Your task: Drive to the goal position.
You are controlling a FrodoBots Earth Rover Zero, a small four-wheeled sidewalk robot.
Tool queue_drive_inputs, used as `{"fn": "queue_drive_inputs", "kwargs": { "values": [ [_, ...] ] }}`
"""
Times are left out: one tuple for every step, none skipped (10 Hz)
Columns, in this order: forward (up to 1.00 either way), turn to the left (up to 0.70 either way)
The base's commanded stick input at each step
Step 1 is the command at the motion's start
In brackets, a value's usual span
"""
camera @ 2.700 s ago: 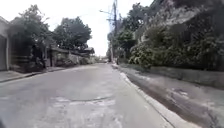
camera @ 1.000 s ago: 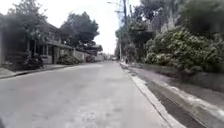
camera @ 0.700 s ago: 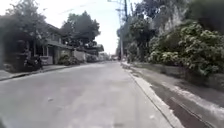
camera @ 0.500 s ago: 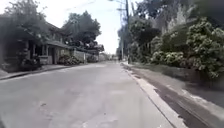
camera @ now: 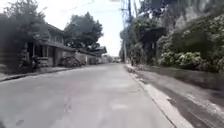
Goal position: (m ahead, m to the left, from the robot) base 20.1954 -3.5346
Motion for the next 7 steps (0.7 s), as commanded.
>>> {"fn": "queue_drive_inputs", "kwargs": {
  "values": [
    [1.00,0.00],
    [1.00,0.00],
    [1.00,-0.03],
    [1.00,-0.04],
    [1.00,-0.04],
    [1.00,-0.21],
    [1.00,-0.35]
  ]
}}
